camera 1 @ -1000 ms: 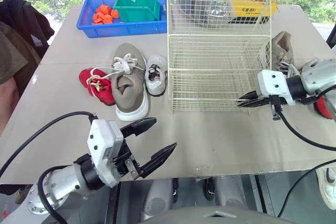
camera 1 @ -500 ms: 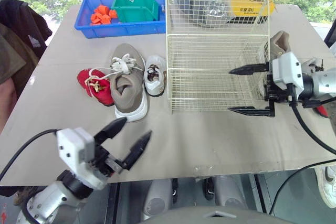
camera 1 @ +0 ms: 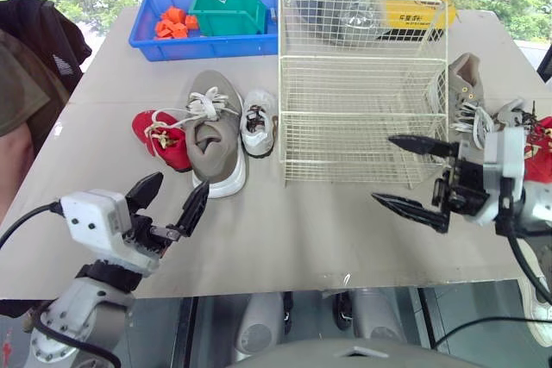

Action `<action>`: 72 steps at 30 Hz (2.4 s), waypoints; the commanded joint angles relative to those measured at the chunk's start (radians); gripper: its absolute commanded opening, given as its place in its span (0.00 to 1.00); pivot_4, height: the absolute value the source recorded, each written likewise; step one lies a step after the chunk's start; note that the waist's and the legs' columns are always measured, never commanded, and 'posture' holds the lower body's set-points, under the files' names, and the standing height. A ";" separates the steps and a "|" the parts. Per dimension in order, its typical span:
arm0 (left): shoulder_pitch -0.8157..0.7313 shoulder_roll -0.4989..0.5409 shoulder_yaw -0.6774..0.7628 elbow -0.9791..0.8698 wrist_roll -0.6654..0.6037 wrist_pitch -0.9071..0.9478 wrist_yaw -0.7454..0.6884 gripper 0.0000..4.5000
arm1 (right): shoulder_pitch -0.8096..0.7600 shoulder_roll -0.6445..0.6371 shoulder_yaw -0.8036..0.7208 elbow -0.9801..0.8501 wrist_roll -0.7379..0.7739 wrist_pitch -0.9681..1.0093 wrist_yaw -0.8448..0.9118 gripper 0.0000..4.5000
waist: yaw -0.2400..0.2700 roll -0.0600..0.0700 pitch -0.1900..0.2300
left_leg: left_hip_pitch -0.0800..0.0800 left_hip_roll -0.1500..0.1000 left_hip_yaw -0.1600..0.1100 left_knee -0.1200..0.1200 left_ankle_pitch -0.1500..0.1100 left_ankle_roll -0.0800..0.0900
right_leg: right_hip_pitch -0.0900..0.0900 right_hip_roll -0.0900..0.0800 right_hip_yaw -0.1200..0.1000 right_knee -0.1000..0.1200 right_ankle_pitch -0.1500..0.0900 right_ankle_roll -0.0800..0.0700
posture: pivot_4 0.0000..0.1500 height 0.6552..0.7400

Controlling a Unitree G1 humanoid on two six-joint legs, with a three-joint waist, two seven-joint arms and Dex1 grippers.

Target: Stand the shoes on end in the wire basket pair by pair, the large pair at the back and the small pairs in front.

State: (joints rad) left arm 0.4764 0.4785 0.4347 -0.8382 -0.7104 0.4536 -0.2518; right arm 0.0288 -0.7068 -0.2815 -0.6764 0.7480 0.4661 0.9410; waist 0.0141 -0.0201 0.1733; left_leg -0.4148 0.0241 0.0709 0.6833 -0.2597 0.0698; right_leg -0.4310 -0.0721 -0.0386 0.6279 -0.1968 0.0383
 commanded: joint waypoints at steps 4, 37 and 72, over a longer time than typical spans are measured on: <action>-0.114 0.046 -0.058 0.022 0.051 0.100 0.061 1.00 | 0.028 -0.057 -0.039 -0.040 0.019 -0.043 0.047 1.00 | 0.000 0.000 0.000 | 0.001 0.000 0.000 0.000 0.000 0.000 | 0.000 0.000 0.000 0.000 -0.001 0.002 | 1.00 1.00; -0.428 -0.163 -0.299 0.149 0.398 0.154 0.224 0.24 | -0.077 -0.095 0.058 -0.037 0.063 0.002 0.002 1.00 | 0.022 0.000 -0.002 | 0.001 0.000 0.000 0.001 0.000 0.000 | 0.002 -0.001 0.000 0.001 0.002 -0.003 | 1.00 1.00; -0.566 0.062 0.024 0.031 0.381 -0.175 -0.032 0.17 | -0.848 -0.028 0.254 0.409 0.043 0.133 0.033 1.00 | 0.000 -0.003 0.000 | -0.001 0.000 0.000 0.001 0.000 0.000 | 0.000 0.000 -0.001 0.000 0.005 -0.007 | 1.00 1.00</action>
State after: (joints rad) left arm -0.0508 0.5005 0.4214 -0.7986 -0.2906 0.3317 -0.2271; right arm -0.7516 -0.7097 -0.0389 -0.3061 0.8365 0.6175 0.9309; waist 0.0143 -0.0230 0.1738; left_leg -0.4164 0.0241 0.0710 0.6839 -0.2592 0.0699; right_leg -0.4313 -0.0723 -0.0395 0.6270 -0.1918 0.0317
